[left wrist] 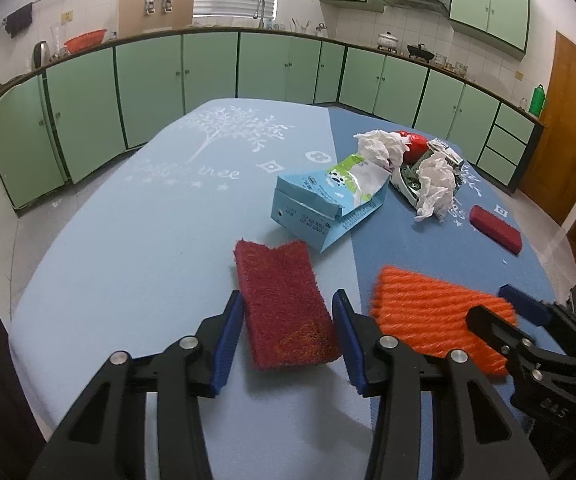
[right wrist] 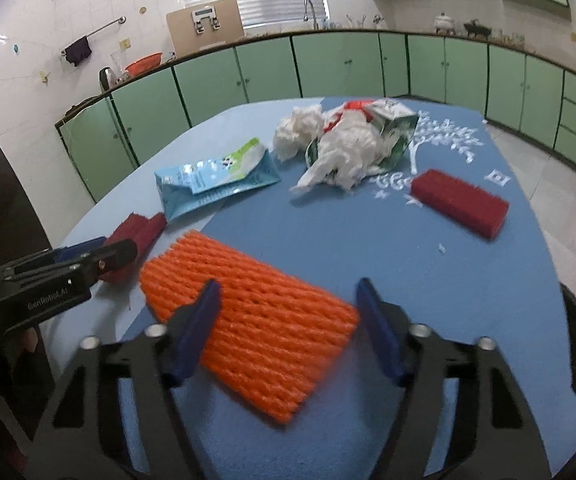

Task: Collect trash
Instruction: 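Grasp the large orange foam net with the right tool, then lift the red pad and orange net and carry both toward the black bin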

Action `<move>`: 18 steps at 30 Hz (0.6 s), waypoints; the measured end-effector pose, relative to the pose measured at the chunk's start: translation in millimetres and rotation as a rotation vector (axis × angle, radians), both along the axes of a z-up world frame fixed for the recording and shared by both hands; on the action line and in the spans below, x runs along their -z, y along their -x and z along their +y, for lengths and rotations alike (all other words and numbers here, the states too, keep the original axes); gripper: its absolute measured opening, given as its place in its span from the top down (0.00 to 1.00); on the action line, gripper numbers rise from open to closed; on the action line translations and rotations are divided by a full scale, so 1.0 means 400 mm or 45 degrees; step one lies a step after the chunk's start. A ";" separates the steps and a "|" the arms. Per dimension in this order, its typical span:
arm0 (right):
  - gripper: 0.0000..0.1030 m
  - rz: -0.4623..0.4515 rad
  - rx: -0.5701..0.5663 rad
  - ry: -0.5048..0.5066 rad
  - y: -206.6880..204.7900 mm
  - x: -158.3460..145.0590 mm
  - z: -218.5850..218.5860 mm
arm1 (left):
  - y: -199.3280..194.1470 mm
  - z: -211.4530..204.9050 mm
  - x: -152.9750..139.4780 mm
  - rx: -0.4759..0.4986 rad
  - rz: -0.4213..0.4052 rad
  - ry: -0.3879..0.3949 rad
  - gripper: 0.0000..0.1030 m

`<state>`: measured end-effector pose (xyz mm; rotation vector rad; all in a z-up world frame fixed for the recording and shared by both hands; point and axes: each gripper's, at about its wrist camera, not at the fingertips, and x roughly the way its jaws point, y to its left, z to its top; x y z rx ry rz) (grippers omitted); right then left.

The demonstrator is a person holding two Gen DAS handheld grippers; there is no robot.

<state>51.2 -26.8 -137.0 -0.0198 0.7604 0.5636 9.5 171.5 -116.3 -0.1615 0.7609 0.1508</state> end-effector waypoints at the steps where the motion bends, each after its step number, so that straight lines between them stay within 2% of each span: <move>1: 0.56 0.008 -0.014 0.002 0.000 0.003 0.002 | 0.000 -0.001 0.000 0.000 0.000 -0.001 0.56; 6: 0.87 -0.013 -0.046 0.013 0.009 -0.001 0.002 | 0.001 -0.003 -0.003 0.000 -0.006 0.001 0.56; 12: 0.90 -0.059 -0.052 -0.006 0.016 -0.035 -0.006 | 0.010 -0.001 -0.025 0.002 -0.034 0.003 0.56; 18: 0.90 -0.123 0.007 -0.038 0.008 -0.100 -0.043 | 0.024 -0.010 -0.074 0.024 -0.090 0.004 0.56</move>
